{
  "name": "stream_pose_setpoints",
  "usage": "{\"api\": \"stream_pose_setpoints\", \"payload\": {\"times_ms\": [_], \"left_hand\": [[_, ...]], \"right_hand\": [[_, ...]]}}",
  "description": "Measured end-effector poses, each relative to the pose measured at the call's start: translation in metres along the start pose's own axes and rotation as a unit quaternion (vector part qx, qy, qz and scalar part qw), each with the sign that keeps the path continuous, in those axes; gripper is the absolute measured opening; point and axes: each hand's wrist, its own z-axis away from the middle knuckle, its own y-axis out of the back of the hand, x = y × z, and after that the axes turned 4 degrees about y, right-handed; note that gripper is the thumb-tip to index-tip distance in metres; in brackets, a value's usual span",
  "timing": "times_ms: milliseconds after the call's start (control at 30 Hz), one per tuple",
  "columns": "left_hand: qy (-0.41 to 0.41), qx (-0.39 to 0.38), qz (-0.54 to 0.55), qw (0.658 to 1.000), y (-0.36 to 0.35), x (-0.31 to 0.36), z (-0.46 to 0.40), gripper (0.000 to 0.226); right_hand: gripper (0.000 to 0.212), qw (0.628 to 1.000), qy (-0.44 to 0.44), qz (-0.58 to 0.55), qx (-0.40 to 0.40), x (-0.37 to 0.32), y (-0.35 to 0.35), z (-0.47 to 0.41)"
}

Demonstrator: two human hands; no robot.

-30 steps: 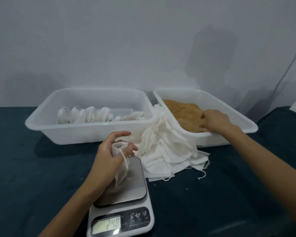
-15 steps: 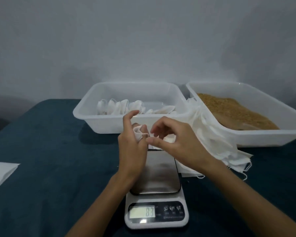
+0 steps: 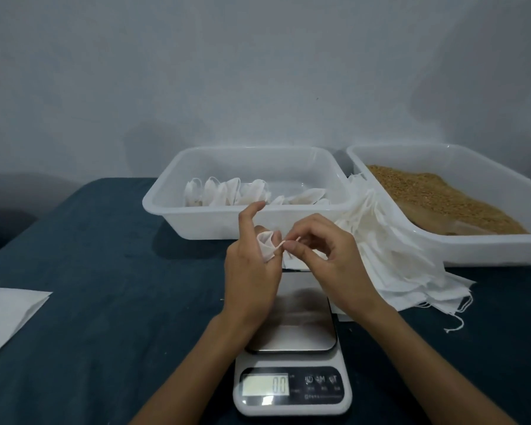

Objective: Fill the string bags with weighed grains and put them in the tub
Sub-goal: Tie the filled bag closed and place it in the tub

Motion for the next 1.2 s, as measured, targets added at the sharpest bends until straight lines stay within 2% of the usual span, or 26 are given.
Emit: {"api": "stream_pose_setpoints", "payload": {"times_ms": [100,167,267,333,400,467,567,700,833,900,1000,1100,1200], "left_hand": [[0.005,-0.006,-0.017,1.0,0.001,-0.001,0.0,0.05],[-0.002,-0.014,-0.04,0.999,0.002,-0.002,0.0,0.056],[-0.012,-0.012,-0.076,0.997,0.0,-0.004,0.0,0.057],[-0.012,-0.023,-0.075,0.997,0.0,-0.006,-0.001,0.045],[-0.032,-0.045,-0.079,0.995,0.002,-0.007,-0.001,0.022],[-0.062,-0.063,-0.088,0.992,0.002,-0.006,0.0,0.008],[-0.099,-0.077,-0.099,0.987,0.001,-0.004,0.001,0.007],[-0.112,-0.085,-0.109,0.984,0.002,-0.005,0.0,0.008],[-0.071,-0.071,-0.092,0.991,0.01,-0.004,-0.009,0.006],[-0.014,-0.038,-0.058,0.997,0.018,-0.001,-0.023,0.018],[0.037,0.019,-0.026,0.999,0.034,0.0,-0.062,0.023],[0.066,0.043,-0.091,0.993,0.046,-0.01,-0.113,0.025],[0.111,0.016,-0.256,0.96,0.055,-0.032,-0.156,0.023]], "right_hand": [[0.006,0.998,-0.032,-0.052,0.007,0.003,0.003,0.0],[0.008,0.986,-0.072,-0.148,0.024,0.002,0.006,-0.001],[0.009,0.932,-0.134,-0.336,0.021,-0.002,0.013,-0.005],[0.008,0.892,-0.156,-0.422,0.03,-0.003,0.017,-0.006],[0.006,0.864,-0.171,-0.47,0.061,-0.001,0.023,-0.01],[0.015,0.845,-0.184,-0.491,0.101,0.0,0.031,-0.015],[0.031,0.84,-0.185,-0.492,0.136,0.001,0.046,-0.018],[0.028,0.842,-0.177,-0.489,0.145,0.005,0.049,-0.019],[0.007,0.84,-0.182,-0.49,0.145,0.014,0.046,-0.019],[0.011,0.829,-0.191,-0.504,0.151,0.018,0.049,-0.019],[0.012,0.817,-0.193,-0.518,0.162,0.021,0.057,-0.02],[0.012,0.814,-0.2,-0.521,0.16,0.021,0.06,-0.021],[0.013,0.82,-0.205,-0.514,0.146,0.018,0.06,-0.021]]}}
